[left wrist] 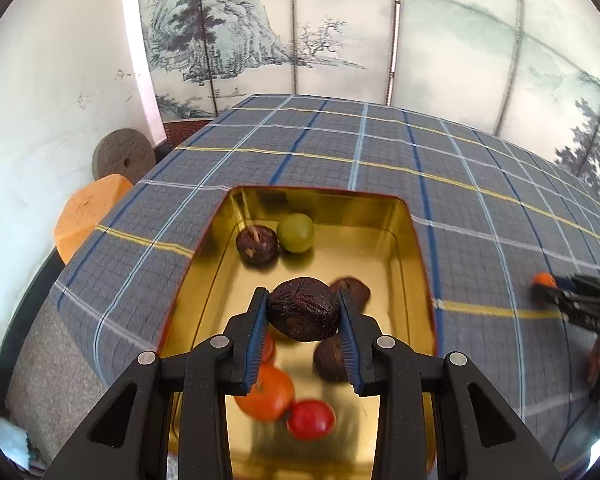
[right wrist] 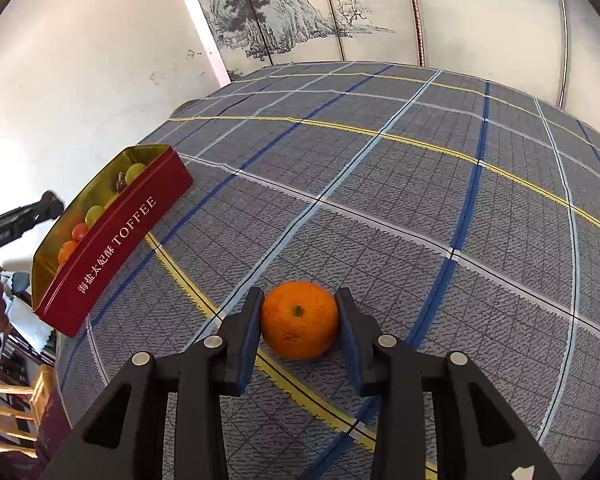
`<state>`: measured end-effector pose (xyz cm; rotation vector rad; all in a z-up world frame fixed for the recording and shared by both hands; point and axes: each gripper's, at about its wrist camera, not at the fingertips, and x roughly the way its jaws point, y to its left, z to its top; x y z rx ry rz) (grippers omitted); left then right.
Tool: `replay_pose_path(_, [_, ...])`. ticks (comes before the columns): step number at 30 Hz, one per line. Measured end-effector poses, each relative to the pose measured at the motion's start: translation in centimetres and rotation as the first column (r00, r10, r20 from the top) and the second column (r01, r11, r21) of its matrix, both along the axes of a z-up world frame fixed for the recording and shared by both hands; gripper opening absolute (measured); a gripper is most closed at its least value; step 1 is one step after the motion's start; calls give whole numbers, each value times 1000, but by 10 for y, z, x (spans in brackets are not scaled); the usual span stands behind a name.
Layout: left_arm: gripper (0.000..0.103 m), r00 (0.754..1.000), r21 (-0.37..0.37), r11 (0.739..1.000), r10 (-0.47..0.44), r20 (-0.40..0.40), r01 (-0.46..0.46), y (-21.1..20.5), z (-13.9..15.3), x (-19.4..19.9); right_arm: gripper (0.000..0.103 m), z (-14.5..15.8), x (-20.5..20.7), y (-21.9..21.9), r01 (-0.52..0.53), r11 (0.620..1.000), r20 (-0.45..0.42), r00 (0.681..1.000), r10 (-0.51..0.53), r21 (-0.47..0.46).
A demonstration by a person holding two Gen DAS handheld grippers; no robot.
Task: Organize fruits
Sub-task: 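Lower the dried fruit in the left gripper into the tin and release it, then carry the orange in the right gripper into the tin and release it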
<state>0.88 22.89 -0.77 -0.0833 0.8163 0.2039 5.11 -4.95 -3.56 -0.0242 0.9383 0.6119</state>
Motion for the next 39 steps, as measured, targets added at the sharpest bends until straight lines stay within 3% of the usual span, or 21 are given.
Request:
replay_pose_path(9, [35,1000,43,999,29,4,-29,8,0,35,34,-1,0,1,0,1000,3,1000,0,-9])
replay_pose_path(23, [38,999,113,993,38,7,-38,5,-3,48,35,-1,0,1,-1,1000,4,1000,1,-10])
replay_pose_path(27, [56,998,118,992,54,13,-56,6,-2,47,35,-1,0,1,-1,1000,4,1000,1,-10])
replay_pose_path(34, [74,997,153,985,70,41,-76,-1,7,32,35,-2,0,1,-2,1000,3,1000,2,-6])
replay_pose_path(39, [75,995,145,986,75,60,-83,-8,11,14,35,-1,0,1,-2,1000,5,1000,2,-6])
